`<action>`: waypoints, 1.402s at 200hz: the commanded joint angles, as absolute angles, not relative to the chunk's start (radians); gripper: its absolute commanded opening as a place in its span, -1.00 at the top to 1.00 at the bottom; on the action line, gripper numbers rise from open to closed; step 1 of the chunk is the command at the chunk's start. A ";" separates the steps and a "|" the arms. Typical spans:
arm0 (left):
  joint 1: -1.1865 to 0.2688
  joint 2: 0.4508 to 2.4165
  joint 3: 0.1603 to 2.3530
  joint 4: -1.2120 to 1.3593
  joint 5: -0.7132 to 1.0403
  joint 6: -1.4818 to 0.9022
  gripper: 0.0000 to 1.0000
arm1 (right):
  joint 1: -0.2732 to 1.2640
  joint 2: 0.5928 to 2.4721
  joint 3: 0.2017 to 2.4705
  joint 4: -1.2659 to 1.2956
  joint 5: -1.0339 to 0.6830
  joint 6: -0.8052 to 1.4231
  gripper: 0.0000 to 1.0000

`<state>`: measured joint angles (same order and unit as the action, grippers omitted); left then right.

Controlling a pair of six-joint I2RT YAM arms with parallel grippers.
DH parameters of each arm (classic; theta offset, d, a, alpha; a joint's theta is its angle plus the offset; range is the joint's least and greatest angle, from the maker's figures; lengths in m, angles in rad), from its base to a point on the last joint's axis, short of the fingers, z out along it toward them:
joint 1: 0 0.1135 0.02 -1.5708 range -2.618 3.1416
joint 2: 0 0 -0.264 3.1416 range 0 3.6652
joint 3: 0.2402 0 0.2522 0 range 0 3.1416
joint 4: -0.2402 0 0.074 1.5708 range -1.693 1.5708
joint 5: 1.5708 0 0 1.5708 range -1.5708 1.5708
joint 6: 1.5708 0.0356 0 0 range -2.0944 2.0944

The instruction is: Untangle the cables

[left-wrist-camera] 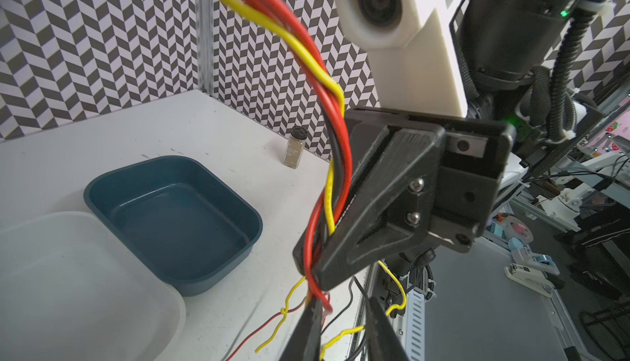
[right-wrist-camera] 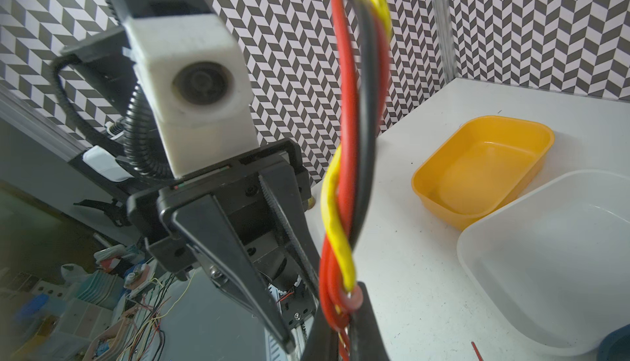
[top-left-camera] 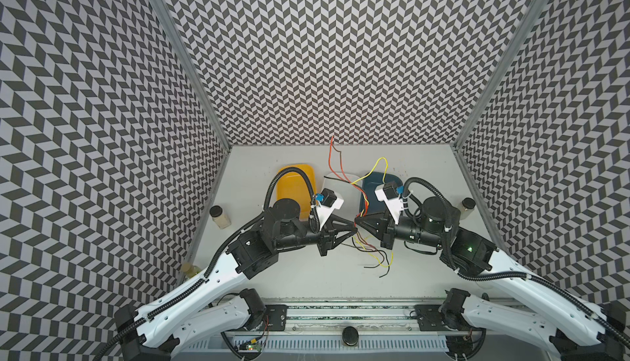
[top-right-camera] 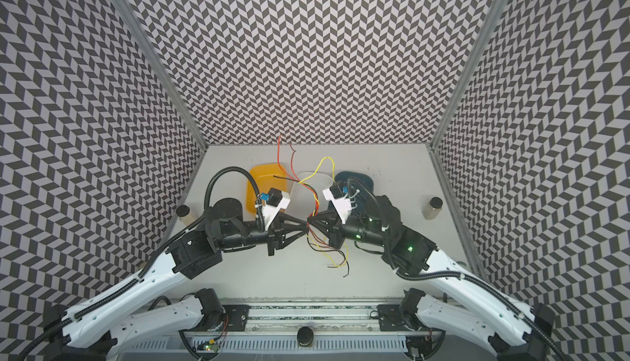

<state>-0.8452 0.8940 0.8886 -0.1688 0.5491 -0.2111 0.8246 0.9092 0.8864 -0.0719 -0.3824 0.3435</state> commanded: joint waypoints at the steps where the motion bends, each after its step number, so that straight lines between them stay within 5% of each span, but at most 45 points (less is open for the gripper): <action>1: -0.847 0.897 0.908 -0.165 0.546 -0.198 0.64 | 0.831 0.912 0.918 -0.021 -0.457 0.324 1.00; 96: -0.846 0.922 0.920 -0.184 0.543 -0.193 1.00 | 0.831 0.881 0.912 0.005 -0.510 0.337 1.00; 150: -0.846 0.919 0.922 -0.193 0.535 -0.189 1.00 | 0.831 0.855 0.904 0.017 -0.543 0.336 1.00; 177: -0.848 0.917 0.937 -0.229 0.533 -0.168 0.34 | 0.831 0.830 0.909 -0.004 -0.519 0.318 1.00; 192: -0.850 0.917 0.943 -0.241 0.546 -0.159 0.17 | 0.831 0.820 0.913 -0.020 -0.511 0.308 1.00; 280: -0.860 0.971 1.029 -0.421 0.460 -0.066 0.47 | 0.831 0.763 0.910 -0.019 -0.521 0.285 1.00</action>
